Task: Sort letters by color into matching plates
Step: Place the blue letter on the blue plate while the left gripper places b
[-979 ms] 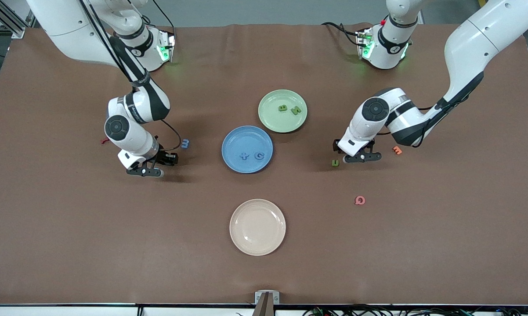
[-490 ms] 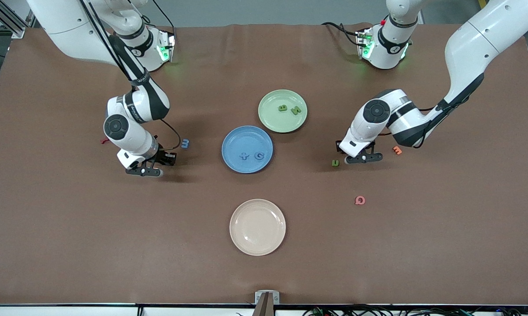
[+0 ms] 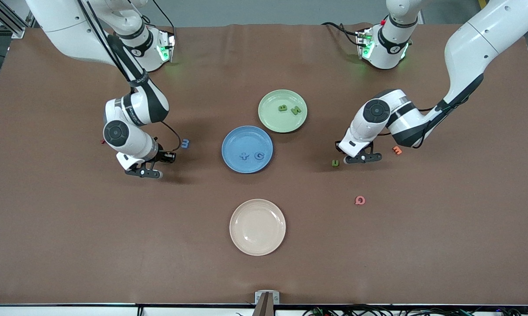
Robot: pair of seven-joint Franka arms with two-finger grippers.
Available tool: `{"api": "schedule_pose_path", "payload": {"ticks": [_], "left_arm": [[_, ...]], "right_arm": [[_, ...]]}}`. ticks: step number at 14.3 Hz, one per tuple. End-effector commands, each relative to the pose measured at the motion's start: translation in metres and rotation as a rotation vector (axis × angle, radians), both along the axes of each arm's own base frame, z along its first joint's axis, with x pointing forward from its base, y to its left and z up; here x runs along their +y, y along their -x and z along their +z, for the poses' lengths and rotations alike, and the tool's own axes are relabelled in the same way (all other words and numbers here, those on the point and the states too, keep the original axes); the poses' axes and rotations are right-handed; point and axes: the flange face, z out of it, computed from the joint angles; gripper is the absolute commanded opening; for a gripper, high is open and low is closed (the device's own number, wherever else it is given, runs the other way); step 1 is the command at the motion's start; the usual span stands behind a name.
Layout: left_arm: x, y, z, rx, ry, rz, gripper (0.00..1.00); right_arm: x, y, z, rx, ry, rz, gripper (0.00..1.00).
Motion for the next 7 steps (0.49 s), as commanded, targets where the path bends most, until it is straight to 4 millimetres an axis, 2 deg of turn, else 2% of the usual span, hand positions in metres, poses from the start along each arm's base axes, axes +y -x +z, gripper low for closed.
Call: {"api": "schedule_pose_path", "payload": {"ticks": [1, 3, 5, 7], "left_arm": [[0.003, -0.003, 0.0, -0.018, -0.012, 0.007, 0.24], [0.001, -0.003, 0.004, -0.026, -0.016, 0.003, 0.24], [-0.017, 0.002, 0.017, -0.033, 0.0, -0.016, 0.24], [-0.039, 0.01, 0.031, -0.032, 0.029, -0.01, 0.24]], "right_arm": [[0.056, -0.008, 0.031, 0.006, 0.044, -0.063, 0.0], [0.099, -0.009, 0.049, -0.009, 0.05, -0.121, 0.0], [0.145, -0.005, 0.066, -0.046, 0.041, -0.169, 0.0], [0.195, 0.007, 0.064, -0.055, 0.039, -0.224, 0.0]]}}
